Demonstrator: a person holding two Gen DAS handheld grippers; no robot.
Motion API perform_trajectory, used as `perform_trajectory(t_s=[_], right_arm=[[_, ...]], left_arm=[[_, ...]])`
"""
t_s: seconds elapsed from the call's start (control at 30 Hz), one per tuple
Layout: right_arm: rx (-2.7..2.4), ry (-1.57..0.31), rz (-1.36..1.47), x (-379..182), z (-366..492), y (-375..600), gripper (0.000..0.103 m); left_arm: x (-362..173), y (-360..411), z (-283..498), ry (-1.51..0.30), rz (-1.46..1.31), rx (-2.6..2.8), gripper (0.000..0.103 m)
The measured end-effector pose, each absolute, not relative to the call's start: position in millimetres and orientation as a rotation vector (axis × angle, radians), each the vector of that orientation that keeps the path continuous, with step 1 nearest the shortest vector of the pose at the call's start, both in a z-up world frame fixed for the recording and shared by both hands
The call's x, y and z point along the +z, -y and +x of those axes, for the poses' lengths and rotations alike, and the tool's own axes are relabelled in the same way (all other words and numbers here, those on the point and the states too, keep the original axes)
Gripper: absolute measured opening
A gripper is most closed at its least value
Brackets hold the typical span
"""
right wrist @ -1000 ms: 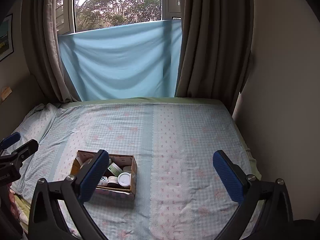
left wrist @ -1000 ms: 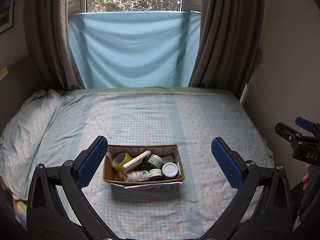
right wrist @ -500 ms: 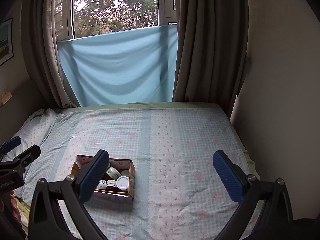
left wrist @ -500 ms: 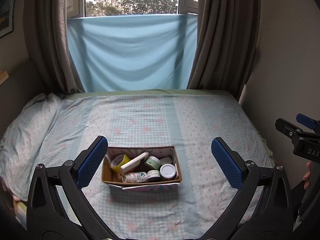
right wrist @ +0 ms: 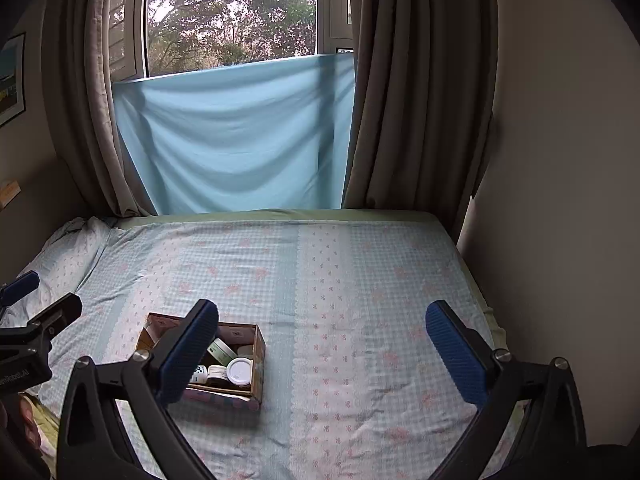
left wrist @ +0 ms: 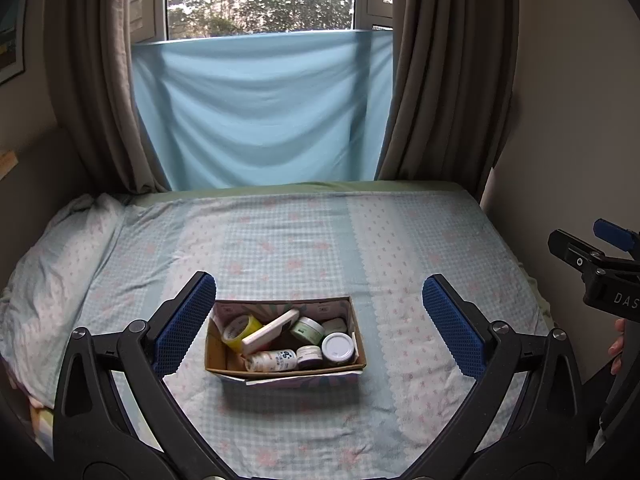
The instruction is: Organize rigid objects
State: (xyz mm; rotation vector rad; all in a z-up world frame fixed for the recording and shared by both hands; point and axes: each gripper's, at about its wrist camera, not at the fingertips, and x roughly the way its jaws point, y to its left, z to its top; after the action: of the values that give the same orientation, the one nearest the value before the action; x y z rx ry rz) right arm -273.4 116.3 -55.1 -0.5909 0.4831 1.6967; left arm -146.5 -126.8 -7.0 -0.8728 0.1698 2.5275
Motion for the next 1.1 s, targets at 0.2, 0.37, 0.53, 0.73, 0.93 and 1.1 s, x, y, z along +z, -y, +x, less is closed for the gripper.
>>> perform_trajectory(t_s=[0.2,0.37,0.53,0.73,0.93,1.1], right_arm=[[1.703,-0.485,-0.59,-55.4,-273.9,-119.1,0.103],[1.707,-0.482,-0.595,-54.7,-274.2,-119.5,0.103],[1.705,-0.485,-0.593,-53.4,-272.8,-119.3,0.103],[1.707,-0.48,-0.588,-51.0,-272.7,-118.3,0.103],[1.706,-0.474,-0.589,-50.1,-273.6,-116.8,0.103],[1.701,-0.475,-0.588,-48.8,-274.1,-116.5,0.103]], left_arm=[[-7.5,126.8,-147.5,-0.156,-0.874,2.533,0.103],[-8.7,126.3,-146.7,-0.157,-0.878,2.536,0.103],[-8.3,124.8,-143.0,-0.172,-0.868,2.546,0.103],[-5.8,127.1,-141.5,-0.138,-0.86,2.542,0.103],[-5.1,127.6,-141.0,-0.118,-0.864,2.533,0.103],[-4.3,126.0,-140.7,-0.129,-0.855,2.541,0.103]])
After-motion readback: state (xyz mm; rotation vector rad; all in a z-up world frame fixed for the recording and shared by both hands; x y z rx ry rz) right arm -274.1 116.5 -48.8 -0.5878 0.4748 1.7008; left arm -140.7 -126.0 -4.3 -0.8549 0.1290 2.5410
